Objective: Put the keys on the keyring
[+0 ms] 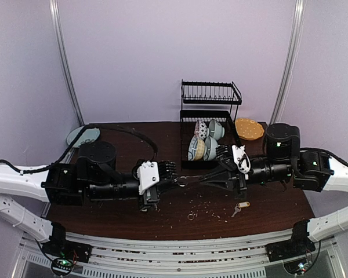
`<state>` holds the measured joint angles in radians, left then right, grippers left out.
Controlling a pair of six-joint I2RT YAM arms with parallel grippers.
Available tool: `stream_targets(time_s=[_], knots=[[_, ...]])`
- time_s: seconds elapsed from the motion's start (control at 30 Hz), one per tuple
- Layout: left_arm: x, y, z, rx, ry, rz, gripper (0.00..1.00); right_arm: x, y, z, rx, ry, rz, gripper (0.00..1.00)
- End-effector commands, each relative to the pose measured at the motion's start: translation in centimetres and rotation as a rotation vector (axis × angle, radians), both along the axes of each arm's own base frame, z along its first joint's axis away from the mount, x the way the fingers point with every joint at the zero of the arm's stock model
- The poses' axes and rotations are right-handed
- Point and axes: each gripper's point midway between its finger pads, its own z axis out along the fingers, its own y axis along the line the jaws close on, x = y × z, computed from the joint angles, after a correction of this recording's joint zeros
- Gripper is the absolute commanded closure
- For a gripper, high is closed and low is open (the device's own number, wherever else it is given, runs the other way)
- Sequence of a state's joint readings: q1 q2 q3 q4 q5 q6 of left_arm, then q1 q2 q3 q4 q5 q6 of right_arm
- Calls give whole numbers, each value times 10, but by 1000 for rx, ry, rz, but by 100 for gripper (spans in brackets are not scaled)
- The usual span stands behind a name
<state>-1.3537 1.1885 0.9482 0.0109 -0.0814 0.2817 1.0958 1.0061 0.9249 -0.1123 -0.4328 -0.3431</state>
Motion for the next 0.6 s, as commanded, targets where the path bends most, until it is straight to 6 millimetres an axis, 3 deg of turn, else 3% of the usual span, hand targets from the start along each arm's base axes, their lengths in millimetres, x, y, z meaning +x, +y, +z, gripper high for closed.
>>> stream_targets(time_s=[0.0,0.03,0.13,0.27,0.57], knots=[[26,11,25,-82,-110,130,100,12,-4,27,111,58,-109,68],[30,12,26,-87,-125,160,100,22,-7,29,127,52,-170,56],[39,17,37,-121,-247,297,100,34,-21,42,198,37,-276,51],[41,30,49,-162,-441,451,100,2,-23,51,287,27,-108,49],[24,16,68,-286,-461,364,100,-23,12,57,333,182,117,76]])
